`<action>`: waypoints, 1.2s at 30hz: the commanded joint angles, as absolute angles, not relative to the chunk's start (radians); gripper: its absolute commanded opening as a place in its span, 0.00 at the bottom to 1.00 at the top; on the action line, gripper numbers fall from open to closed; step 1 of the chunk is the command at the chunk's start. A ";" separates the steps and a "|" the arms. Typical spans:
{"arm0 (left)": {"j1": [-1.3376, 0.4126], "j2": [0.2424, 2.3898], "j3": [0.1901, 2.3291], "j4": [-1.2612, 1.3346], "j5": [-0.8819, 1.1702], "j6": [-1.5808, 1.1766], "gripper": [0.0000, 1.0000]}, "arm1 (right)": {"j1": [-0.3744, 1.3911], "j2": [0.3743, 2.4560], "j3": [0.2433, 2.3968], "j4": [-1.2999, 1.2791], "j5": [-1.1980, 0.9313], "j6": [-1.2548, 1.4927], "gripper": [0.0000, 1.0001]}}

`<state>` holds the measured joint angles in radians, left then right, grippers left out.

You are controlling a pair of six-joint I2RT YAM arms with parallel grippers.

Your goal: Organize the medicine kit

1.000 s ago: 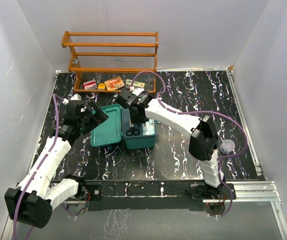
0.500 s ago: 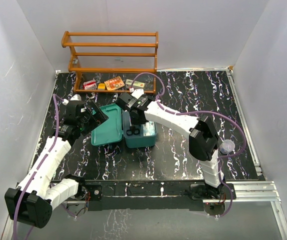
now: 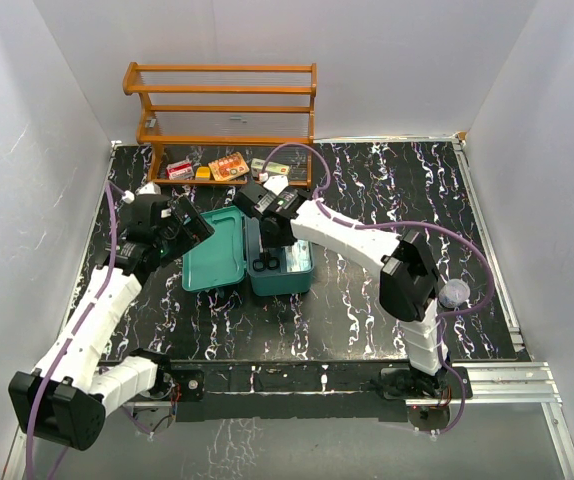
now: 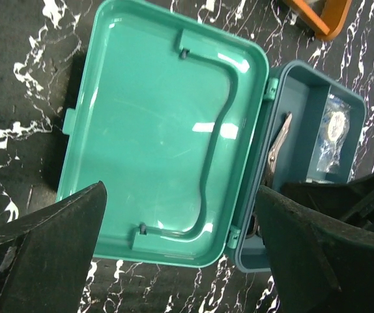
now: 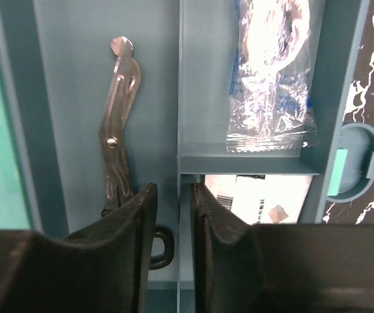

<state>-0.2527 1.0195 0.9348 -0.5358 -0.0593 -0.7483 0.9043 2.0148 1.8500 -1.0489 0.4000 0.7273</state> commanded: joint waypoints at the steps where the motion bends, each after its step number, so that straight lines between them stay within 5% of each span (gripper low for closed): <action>1: -0.250 1.076 1.045 -0.557 -0.119 -0.718 0.98 | 0.892 1.954 1.990 -1.077 0.416 0.728 0.30; 13: -0.128 1.257 1.144 -0.532 0.036 -0.601 0.99 | 0.812 1.813 1.917 -0.993 0.346 0.633 0.44; 19: 0.045 1.257 0.976 -0.343 0.290 -0.591 0.99 | 0.728 1.703 1.766 -0.881 0.296 0.570 0.54; 36: 0.219 1.354 0.573 0.306 0.771 -0.862 0.99 | 0.609 1.605 1.650 -0.828 0.205 0.516 0.56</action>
<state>0.2127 1.3392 0.6121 0.0967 0.6159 -0.7803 0.6151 1.6711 1.6726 -0.8810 0.2092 0.5243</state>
